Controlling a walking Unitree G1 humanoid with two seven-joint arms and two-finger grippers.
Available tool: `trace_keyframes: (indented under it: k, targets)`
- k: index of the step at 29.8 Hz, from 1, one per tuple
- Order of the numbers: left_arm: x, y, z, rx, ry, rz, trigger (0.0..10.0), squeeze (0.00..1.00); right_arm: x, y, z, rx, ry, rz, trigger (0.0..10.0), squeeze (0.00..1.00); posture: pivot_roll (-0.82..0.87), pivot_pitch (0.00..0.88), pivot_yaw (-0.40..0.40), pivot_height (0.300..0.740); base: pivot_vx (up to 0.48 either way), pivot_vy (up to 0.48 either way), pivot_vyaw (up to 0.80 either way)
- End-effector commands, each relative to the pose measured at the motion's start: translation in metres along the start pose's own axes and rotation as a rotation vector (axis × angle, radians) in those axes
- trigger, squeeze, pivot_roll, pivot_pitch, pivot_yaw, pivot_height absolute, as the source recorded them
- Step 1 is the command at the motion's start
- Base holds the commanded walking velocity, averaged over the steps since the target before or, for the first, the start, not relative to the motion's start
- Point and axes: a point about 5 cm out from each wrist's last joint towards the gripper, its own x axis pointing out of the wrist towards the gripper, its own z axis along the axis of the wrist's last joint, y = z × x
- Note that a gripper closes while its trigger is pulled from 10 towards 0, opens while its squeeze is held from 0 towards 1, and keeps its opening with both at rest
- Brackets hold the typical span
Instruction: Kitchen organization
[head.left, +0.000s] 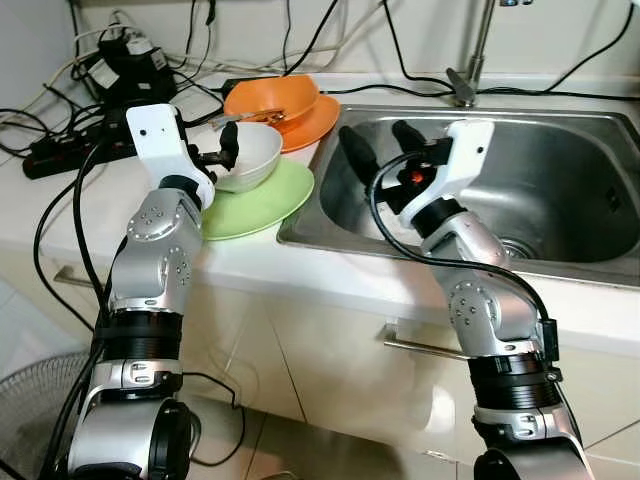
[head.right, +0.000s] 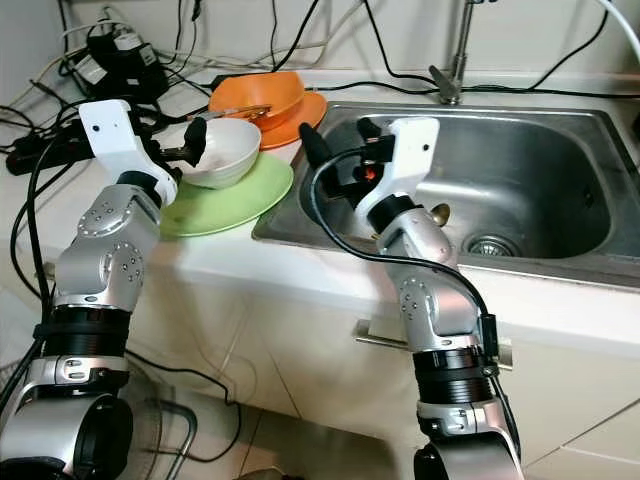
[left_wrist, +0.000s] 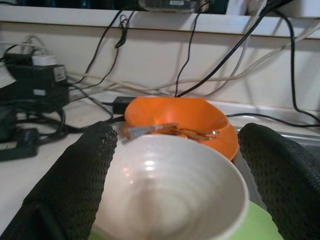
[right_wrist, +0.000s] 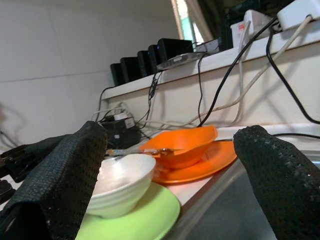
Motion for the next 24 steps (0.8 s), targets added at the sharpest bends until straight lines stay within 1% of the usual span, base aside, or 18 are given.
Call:
trace_keyframes:
  k: [1,4,7,12,18,24]
  targets:
    - [0.001,0.007,0.001,0.008,0.005,0.024,10.0,0.0,0.002,0.006,0.002,-0.009,-0.011,0.013,10.0,0.43,-0.08,0.0,0.157,0.74,0.0,0.48,-0.59]
    - [0.001,0.007,0.0,0.014,0.009,0.022,10.0,0.0,0.002,0.005,0.002,-0.013,-0.013,0.008,10.0,0.43,-0.08,0.0,0.158,0.74,0.0,0.34,-0.58]
    - [0.001,0.006,-0.001,0.016,0.013,0.018,10.0,0.0,0.002,0.003,0.003,-0.015,-0.015,-0.007,10.0,0.43,-0.08,0.0,0.157,0.74,0.0,0.0,-0.72]
    - [0.0,0.004,-0.003,0.013,0.017,0.013,10.0,0.0,0.0,0.002,0.004,-0.017,-0.021,-0.014,10.0,0.42,-0.09,0.0,0.155,0.74,0.0,0.0,0.0]
    - [-0.001,-0.003,-0.006,0.005,0.008,-0.011,10.0,0.0,0.0,0.0,0.006,-0.03,-0.026,-0.019,10.0,0.43,-0.1,0.0,0.148,0.74,0.0,0.0,0.0]
    - [-0.001,-0.006,-0.007,0.008,0.004,-0.006,10.0,0.0,0.0,0.0,0.007,-0.04,-0.026,-0.024,10.0,0.44,-0.1,0.0,0.149,0.74,0.0,0.0,0.0]
